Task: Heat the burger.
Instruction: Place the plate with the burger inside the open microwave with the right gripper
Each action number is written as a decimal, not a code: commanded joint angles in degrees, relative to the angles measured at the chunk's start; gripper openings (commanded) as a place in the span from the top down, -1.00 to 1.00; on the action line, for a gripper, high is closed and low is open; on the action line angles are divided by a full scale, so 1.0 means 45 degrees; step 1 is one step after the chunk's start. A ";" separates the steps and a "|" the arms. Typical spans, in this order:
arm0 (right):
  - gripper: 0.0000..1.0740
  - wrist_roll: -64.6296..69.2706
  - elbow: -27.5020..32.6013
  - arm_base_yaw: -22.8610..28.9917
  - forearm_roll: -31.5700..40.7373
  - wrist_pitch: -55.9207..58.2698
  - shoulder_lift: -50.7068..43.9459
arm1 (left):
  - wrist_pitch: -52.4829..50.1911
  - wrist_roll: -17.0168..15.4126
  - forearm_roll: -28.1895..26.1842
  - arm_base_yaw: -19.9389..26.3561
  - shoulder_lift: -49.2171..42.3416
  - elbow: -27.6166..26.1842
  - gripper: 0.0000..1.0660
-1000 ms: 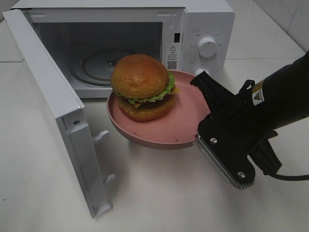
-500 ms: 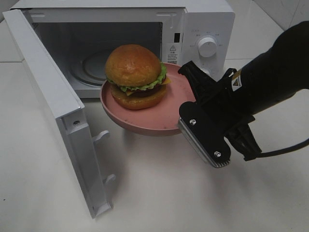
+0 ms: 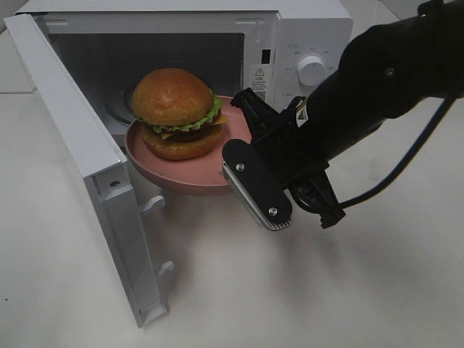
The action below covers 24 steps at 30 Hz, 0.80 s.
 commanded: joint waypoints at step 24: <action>1.00 0.1235 -0.3934 -0.0038 -0.0025 -0.0267 0.2878 | -0.0115 0.0000 -0.0076 0.0051 -0.0318 0.0051 -0.88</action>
